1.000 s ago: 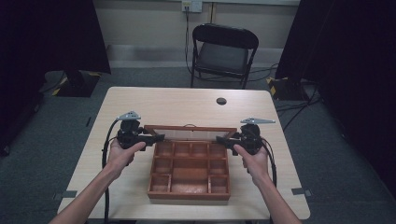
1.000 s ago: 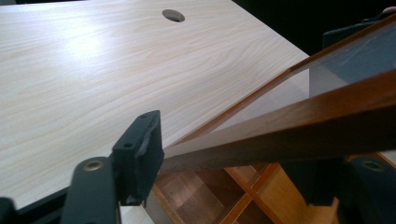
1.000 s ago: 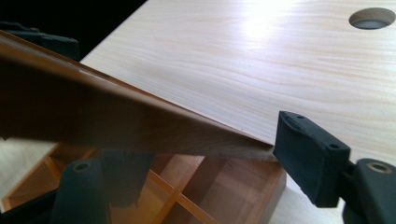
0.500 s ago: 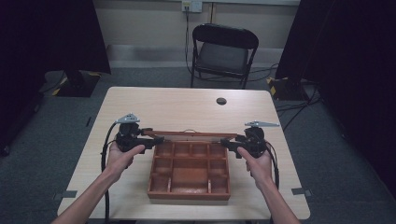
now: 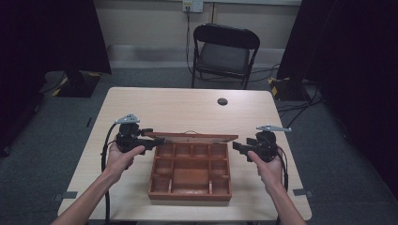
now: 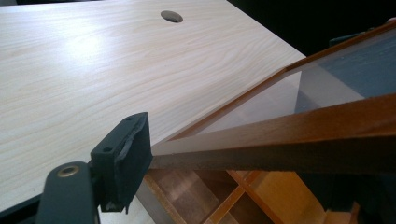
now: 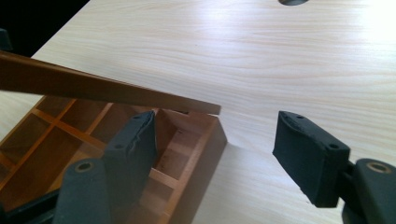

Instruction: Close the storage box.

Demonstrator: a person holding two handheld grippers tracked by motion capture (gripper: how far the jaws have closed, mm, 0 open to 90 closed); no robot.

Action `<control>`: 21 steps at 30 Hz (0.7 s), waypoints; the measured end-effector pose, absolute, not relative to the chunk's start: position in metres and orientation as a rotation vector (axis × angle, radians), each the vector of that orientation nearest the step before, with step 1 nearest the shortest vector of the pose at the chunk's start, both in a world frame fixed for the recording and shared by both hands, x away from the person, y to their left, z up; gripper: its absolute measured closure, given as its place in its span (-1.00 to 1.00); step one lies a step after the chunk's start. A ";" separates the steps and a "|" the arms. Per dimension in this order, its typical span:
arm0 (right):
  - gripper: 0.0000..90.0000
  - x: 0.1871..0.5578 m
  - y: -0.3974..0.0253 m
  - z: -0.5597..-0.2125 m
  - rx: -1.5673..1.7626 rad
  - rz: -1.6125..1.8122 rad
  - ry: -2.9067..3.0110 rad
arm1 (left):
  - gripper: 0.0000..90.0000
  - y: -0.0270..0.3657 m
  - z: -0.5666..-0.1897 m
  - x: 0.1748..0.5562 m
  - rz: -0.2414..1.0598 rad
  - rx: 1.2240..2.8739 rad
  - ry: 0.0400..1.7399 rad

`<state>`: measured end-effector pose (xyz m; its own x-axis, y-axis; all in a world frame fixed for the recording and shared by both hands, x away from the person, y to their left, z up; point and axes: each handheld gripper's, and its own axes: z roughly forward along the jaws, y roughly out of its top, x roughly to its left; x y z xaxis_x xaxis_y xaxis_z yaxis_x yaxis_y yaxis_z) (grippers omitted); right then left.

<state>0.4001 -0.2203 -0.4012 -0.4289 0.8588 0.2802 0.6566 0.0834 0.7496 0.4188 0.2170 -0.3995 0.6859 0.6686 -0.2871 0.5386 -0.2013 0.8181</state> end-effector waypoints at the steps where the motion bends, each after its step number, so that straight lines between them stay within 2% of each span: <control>1: -0.34 0.401 -0.223 -0.401 1.531 1.264 2.120 | -0.49 0.217 -0.399 0.418 0.158 1.873 0.945; 8: -0.30 0.402 -0.222 -0.395 1.503 1.273 2.088 | -0.50 0.216 -0.401 0.411 0.180 1.898 0.936; 9: -0.29 0.403 -0.221 -0.388 1.484 1.306 2.079 | -0.58 0.216 -0.402 0.410 0.190 1.903 0.943; 11: -0.29 0.403 -0.221 -0.386 1.483 1.319 2.079 | -0.57 0.215 -0.403 0.408 0.192 1.919 0.933; 14: -0.13 0.404 -0.219 -0.376 1.449 1.388 2.103 | -0.58 0.217 -0.403 0.404 0.204 1.925 0.917; 21: -0.12 0.404 -0.206 -0.358 1.359 1.452 2.151 | -0.60 0.217 -0.404 0.402 0.223 1.933 0.915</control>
